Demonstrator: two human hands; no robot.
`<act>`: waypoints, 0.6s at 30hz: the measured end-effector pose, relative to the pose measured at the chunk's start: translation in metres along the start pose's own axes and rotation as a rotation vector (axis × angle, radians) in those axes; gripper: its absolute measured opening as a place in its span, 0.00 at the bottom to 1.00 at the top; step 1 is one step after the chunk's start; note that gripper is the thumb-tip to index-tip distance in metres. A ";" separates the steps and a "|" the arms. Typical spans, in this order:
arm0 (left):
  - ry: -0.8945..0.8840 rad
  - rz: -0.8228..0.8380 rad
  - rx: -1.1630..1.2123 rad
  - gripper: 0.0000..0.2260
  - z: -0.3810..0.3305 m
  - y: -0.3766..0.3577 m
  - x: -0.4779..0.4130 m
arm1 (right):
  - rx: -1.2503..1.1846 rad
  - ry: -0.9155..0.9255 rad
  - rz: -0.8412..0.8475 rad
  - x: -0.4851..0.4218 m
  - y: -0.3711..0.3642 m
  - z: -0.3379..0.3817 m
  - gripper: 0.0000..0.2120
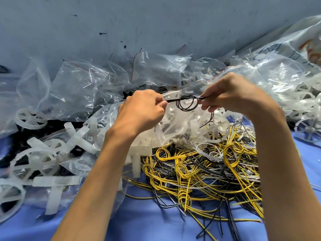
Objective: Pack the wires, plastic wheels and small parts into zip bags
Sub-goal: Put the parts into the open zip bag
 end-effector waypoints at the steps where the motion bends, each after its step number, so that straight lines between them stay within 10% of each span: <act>1: 0.008 -0.005 -0.025 0.12 0.003 0.001 0.000 | 0.012 -0.019 -0.034 0.000 0.002 -0.003 0.07; 9: 0.011 -0.007 -0.035 0.13 0.008 0.007 0.002 | 0.035 -0.072 -0.231 -0.003 0.014 -0.017 0.09; 18: -0.042 0.107 0.197 0.10 -0.011 0.003 0.003 | -0.009 0.047 0.218 0.004 -0.023 0.017 0.22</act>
Point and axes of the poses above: each hand's wrist, its own x-axis away from the middle knuckle, its own y-axis out of the back of the hand, z = x × y, the point moved 2 cm from there along -x, towards the middle knuckle, and after that the axes turned 10 degrees about -y, right-handed, at the moved point
